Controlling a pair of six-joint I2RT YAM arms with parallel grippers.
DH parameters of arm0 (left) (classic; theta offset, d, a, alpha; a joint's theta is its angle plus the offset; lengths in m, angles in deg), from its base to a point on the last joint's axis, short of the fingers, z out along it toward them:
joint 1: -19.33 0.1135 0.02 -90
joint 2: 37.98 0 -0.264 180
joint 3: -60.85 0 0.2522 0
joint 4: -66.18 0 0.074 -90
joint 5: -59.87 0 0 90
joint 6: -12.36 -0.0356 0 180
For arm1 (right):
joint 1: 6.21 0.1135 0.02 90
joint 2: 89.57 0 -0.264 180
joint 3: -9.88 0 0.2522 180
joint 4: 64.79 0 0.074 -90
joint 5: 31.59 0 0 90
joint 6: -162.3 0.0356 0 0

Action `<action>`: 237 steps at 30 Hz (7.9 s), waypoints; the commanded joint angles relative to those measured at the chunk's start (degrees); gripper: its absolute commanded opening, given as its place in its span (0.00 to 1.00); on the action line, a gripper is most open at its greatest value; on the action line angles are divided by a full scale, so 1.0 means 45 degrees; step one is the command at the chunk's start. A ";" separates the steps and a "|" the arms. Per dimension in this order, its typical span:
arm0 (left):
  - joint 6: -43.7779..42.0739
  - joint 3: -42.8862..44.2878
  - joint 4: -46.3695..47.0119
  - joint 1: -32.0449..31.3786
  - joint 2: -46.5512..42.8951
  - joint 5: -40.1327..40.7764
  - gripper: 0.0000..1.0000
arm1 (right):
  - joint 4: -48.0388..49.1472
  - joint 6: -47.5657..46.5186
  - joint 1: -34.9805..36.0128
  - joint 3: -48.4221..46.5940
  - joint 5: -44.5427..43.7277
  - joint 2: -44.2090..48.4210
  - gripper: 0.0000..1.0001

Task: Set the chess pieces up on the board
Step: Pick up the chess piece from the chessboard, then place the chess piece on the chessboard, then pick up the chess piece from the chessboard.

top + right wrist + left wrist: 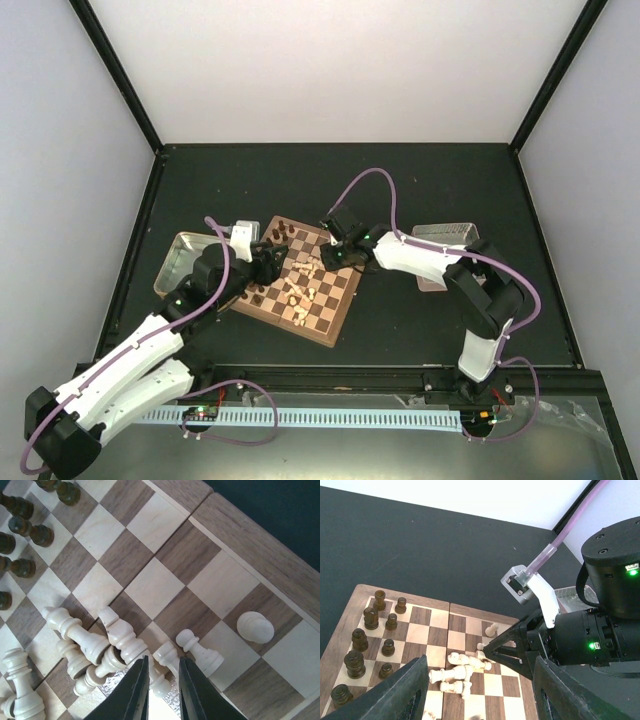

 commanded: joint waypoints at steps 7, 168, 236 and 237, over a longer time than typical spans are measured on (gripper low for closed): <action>0.0420 -0.0031 0.0485 0.0102 0.0091 0.0005 0.59 | -0.0525 -0.0420 0.0048 0.0122 -0.0364 -0.0365 0.18; 0.0523 0.6375 0.0466 -0.3377 1.0274 0.1961 0.45 | -0.0500 0.3739 -0.2604 0.5768 -0.0546 0.9139 0.50; 0.1648 -0.1151 0.1912 -0.1775 0.1330 0.1366 0.53 | -0.0804 0.4524 0.0673 -0.0567 -0.1196 0.0535 0.09; 0.1585 -0.1320 0.2474 -0.1767 0.1350 0.1142 0.54 | -0.0277 0.5014 0.0568 -0.0165 -0.0515 0.1021 0.09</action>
